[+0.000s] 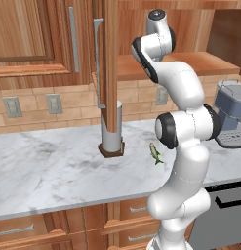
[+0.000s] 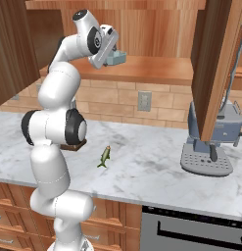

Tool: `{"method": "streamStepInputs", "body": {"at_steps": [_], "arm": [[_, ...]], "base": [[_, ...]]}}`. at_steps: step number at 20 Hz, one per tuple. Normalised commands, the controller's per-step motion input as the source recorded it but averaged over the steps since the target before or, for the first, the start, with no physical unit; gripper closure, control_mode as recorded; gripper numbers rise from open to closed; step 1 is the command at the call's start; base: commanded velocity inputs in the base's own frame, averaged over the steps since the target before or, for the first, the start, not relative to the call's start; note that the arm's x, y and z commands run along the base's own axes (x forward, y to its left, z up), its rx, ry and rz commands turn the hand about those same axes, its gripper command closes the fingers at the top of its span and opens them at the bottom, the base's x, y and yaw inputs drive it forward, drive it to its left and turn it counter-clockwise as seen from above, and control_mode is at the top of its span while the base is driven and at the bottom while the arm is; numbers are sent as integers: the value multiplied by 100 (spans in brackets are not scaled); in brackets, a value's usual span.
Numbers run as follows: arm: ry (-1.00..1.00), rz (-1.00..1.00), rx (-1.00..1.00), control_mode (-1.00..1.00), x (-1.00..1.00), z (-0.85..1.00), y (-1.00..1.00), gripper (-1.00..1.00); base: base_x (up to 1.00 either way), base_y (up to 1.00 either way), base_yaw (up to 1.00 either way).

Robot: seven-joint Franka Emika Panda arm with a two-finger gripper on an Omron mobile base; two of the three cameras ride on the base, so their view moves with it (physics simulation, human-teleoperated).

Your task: Retrieve the tupperware from the cabinet, then place the raw meat into the tupperware to avoid contamination.

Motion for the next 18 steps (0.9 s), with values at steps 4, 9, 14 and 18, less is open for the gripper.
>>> {"method": "streamStepInputs", "body": {"at_steps": [4, 9, 14, 18], "arm": [[13, 9, 5, -100, 12, -20, 6, 100], [11, 7, 6, -100, 4, -22, 8, 100], [8, 3, 6, -100, 0, -21, 4, 100], [0, 1, 1, -100, 0, -6, 6, 100]], "base": [[0, 0, 0], [0, 0, 0], [0, 0, 0], [0, 0, 0]]}}
